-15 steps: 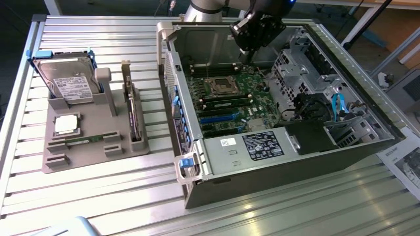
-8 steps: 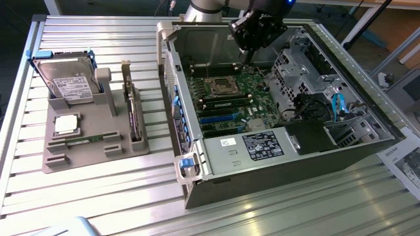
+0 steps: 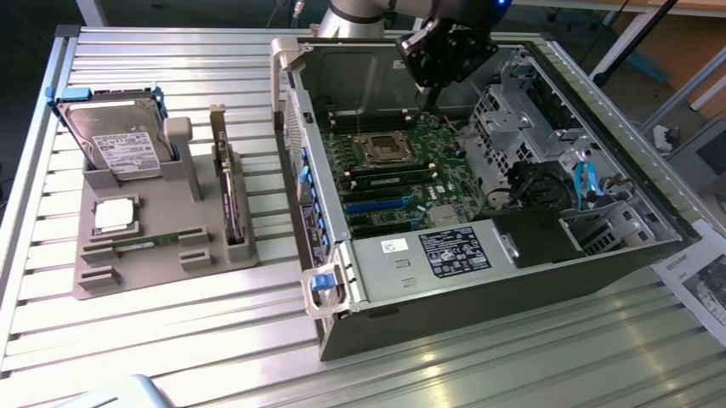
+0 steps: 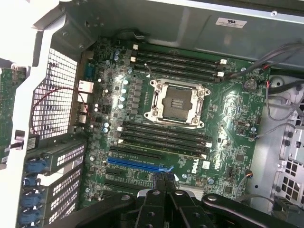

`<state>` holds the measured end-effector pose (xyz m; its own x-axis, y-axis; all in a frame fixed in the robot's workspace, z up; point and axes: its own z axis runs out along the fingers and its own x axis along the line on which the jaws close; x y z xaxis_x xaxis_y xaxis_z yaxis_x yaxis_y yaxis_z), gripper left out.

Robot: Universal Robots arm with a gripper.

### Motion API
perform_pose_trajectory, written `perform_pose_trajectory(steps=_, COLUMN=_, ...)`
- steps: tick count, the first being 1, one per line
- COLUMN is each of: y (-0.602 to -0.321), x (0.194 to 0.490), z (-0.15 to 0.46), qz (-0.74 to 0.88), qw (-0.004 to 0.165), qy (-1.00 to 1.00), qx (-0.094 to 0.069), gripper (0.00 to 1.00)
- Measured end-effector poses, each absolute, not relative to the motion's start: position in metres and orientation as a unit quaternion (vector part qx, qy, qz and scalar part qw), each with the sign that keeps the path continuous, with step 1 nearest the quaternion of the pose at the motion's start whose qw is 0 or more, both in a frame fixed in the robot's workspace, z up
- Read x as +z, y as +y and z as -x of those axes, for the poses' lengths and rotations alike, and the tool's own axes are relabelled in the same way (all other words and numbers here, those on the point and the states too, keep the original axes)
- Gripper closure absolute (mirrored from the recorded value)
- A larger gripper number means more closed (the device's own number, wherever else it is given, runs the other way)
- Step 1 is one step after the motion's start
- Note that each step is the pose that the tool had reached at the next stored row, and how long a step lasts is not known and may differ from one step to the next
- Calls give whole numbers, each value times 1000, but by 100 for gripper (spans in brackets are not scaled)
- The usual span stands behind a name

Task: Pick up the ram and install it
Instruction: 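Press down the ram until it locks into place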

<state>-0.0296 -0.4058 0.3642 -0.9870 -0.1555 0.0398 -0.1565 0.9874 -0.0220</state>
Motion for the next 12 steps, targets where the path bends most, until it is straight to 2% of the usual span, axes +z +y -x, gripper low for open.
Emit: perform_pose_trajectory(steps=12, y=-406, x=364, z=30, qz=-46, qw=17, qy=-999, qx=12, gripper=90)
